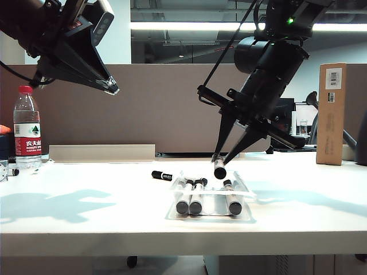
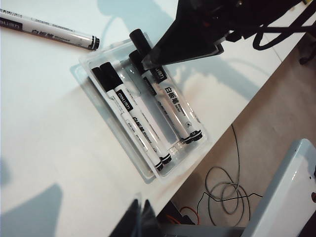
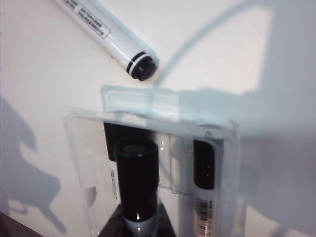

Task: Pick up the markers scattered on the table and put them into the packaging box, making sure the markers fit the shape of the box's grooves.

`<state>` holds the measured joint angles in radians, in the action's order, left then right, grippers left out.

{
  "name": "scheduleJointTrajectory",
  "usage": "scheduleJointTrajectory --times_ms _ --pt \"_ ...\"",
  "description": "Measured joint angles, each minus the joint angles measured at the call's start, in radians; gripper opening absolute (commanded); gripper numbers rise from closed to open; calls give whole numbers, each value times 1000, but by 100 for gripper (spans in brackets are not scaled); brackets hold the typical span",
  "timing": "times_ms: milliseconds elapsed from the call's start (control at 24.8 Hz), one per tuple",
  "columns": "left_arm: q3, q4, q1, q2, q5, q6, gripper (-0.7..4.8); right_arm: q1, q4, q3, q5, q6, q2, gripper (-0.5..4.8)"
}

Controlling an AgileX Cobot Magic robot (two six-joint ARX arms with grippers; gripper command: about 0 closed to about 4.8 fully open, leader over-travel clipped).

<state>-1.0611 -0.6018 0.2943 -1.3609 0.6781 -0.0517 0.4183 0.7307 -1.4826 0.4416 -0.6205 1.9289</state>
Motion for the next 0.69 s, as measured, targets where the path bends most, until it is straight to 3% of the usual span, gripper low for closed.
scheduleJointTrajectory --times_ms 605,686 --pt "0 3 0 0 0 0 -6 23 -1 1 -8 -2 42 1" --pt "0 3 0 0 0 0 -6 24 -1 1 -17 -2 42 24"
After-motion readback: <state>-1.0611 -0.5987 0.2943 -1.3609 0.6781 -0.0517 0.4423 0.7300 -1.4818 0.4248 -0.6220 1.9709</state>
